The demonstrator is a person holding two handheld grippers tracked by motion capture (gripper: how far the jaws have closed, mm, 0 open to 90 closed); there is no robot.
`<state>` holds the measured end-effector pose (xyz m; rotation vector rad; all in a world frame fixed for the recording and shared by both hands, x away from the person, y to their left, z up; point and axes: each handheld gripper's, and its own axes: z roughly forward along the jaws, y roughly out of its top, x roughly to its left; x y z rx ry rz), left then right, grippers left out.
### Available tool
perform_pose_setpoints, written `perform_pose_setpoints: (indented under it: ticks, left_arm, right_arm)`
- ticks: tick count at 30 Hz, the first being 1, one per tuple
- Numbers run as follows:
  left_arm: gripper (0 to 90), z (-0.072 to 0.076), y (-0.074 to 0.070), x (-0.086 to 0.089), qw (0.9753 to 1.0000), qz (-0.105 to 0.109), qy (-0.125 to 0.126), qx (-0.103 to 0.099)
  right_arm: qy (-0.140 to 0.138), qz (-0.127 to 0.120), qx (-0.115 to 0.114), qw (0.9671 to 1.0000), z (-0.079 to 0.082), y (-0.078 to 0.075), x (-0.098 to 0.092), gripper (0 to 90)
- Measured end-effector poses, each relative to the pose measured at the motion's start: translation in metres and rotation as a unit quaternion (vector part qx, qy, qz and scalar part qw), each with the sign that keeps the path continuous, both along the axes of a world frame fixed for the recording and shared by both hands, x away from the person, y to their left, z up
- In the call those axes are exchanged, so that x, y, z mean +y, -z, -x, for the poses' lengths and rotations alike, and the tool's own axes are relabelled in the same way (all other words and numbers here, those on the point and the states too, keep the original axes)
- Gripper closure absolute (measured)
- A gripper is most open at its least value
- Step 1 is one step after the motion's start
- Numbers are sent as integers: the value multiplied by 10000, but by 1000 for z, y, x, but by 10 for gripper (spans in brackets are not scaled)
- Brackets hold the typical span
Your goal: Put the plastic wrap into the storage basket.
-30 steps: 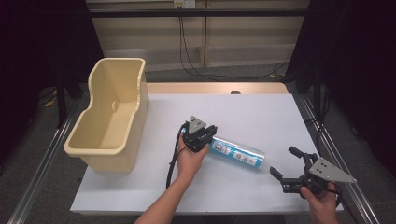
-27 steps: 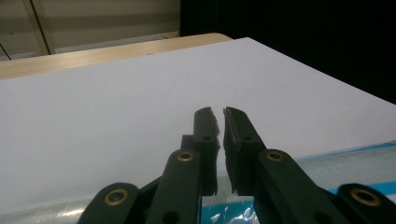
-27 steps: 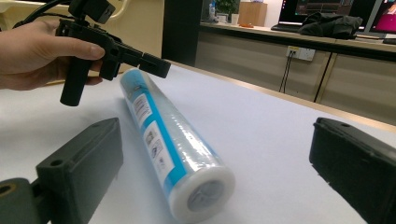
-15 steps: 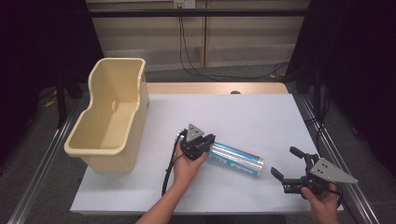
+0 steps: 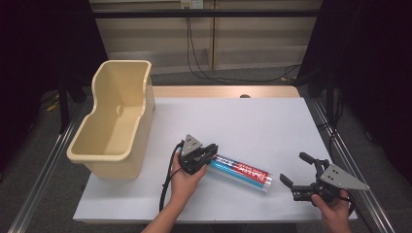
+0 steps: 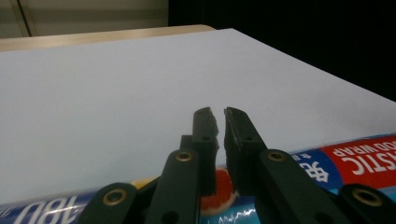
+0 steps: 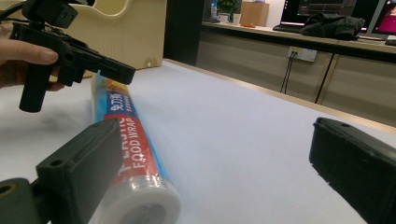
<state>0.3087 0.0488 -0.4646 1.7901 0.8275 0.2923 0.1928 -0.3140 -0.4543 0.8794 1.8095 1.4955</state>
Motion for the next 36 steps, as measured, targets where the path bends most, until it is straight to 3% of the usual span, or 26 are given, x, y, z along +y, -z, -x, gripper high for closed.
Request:
perform_pose_setpoints:
  ticks: [3,16,22,26,28,36]
  left_arm:
    - [821,0,5,-4,9997,-162,119,101]
    - [792,9,-1,5,9990,-194,338,211]
    - [727,8,-1,7,9990,-213,320,244]
    - [645,7,-2,7,9985,-154,455,260]
    - [548,7,-4,7,9977,-212,590,254]
    - [288,-5,-31,5,9939,-469,968,229]
  right_arm:
    - [9,17,-4,10000,0,0,-1,24]
    - [19,-7,13,10000,3,1,-2,24]
    - [14,-79,-1,10000,2,1,-4,23]
    - [16,-96,-8,10000,2,0,-4,23]
    - [-1,-88,-2,10000,2,1,-4,23]
    - [-26,-88,-16,10000,1,0,-3,23]
